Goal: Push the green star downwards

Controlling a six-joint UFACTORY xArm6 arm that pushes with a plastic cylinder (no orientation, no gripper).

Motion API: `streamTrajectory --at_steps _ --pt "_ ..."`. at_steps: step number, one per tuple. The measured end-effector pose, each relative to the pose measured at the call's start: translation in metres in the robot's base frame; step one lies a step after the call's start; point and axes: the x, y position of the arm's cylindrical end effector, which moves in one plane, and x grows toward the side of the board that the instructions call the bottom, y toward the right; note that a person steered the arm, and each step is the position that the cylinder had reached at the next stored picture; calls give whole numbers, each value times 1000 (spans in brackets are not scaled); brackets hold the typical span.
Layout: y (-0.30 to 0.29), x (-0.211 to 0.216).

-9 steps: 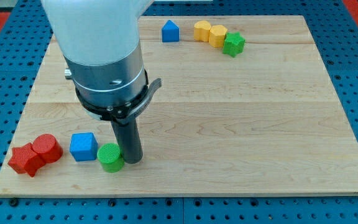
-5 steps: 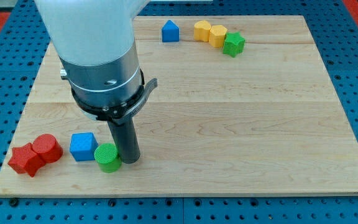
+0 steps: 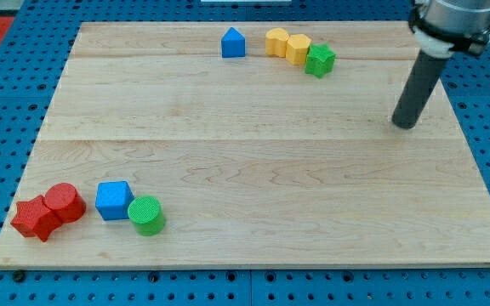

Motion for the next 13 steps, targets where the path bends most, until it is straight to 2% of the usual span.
streamTrajectory --at_steps 1,4,5,6,8,10,11,13 --pt "2 -7" --pt "2 -135" --pt "2 -140" --pt "-7 -166" --pt "-12 -172" --pt "-80 -172" --pt "-80 -172" --pt "-102 -135"
